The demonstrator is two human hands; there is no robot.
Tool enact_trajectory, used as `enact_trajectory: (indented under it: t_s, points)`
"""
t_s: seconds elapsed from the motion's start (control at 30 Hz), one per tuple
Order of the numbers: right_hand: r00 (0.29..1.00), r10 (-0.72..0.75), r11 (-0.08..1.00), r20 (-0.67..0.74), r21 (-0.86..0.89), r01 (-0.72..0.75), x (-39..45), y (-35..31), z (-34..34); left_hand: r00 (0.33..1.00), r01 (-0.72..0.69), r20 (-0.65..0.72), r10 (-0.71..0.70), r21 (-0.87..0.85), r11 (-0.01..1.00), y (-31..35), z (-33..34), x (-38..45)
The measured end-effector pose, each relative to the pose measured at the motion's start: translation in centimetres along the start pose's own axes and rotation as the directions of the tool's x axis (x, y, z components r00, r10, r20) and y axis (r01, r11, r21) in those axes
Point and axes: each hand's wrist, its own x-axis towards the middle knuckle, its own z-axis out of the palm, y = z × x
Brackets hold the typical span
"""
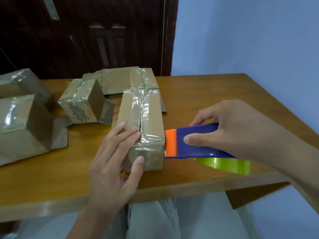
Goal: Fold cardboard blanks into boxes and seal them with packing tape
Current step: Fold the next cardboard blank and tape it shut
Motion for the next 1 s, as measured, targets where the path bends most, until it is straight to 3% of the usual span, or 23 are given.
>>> enact_trajectory:
  t_s: [0.2,0.47,0.6,0.7,0.8,0.87,1.0]
  points:
    - [0.999,0.040,0.965,-0.033,-0.257,-0.048,0.2,-2.6,0.3,1.000,0.002,-0.031,-0.001,0.038,0.999,0.3,0.2,0.2]
    - [0.983,0.085,0.946,-0.161,-0.297,-0.130,0.8,-3.5,0.4,1.000,0.025,-0.018,-0.024,0.061,0.998,-0.4,0.7,1.2]
    - [0.973,0.050,0.833,-0.225,-0.528,-0.165,1.6,-4.7,2.4,1.000,0.005,-0.029,-0.004,0.051,0.999,-0.6,0.8,1.4]
    - [0.948,0.014,0.810,-0.318,-0.552,-0.197,1.5,-2.9,5.0,1.000,-0.016,-0.013,0.017,0.060,0.998,-0.6,0.6,1.0]
    - [0.848,-0.164,0.788,-0.505,-0.584,-0.195,2.3,0.4,5.7,1.000,-0.007,-0.007,0.007,0.042,0.999,-0.7,0.5,1.5]
    - [0.844,-0.227,0.772,-0.486,-0.619,-0.148,2.8,3.2,7.0,0.999,0.035,-0.019,-0.034,0.015,0.999,-0.3,0.2,1.5]
    - [0.855,-0.171,0.792,-0.489,-0.585,-0.176,3.6,8.1,10.4,0.988,0.152,-0.033,-0.152,-0.013,0.988,0.1,-0.9,2.8]
